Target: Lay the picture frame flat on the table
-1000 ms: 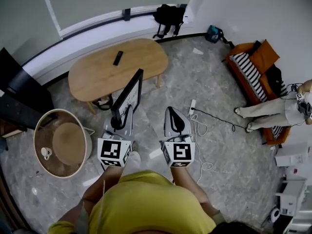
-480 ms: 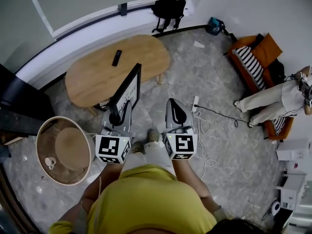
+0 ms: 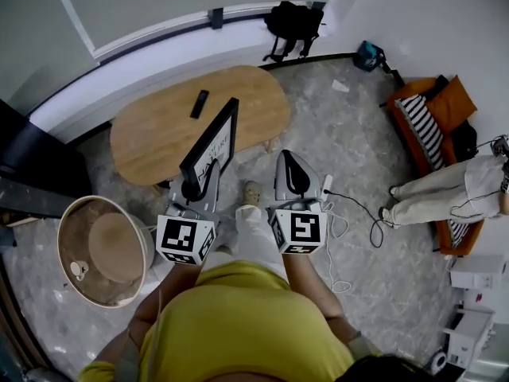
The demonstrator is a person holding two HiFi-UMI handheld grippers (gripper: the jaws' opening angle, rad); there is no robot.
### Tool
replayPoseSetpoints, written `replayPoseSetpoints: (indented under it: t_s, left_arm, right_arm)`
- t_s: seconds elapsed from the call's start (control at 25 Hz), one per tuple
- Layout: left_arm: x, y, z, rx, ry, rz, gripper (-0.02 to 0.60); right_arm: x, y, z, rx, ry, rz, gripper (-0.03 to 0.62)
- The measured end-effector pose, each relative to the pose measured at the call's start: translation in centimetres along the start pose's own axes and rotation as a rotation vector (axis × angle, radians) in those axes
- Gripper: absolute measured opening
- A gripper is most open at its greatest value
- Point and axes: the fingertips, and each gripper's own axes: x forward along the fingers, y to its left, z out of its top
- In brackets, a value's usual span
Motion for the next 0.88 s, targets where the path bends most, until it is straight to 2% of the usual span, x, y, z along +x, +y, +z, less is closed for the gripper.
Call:
replayPoseSetpoints:
  t_s: [0.16,0.6,0.88]
  left_arm:
    - [4.9,1.0,-0.1,0.000,0.005,0.003,0.008]
    - [23.3,4.1,-0.6,-0.037,0.037,0.017,0.008]
    - [30.8,5.2,-1.2,-0.063,0.051,0.043,0.008]
  right_arm:
    - [4.7,-2.8,-0.7,0.011,0.020,0.020,0.000]
    - [21.3,-12.6,-2.0,0.009,0.051,0.126,0.000]
    - [27.3,-17.1,-3.8,0.014,0.088,0.176,0.000]
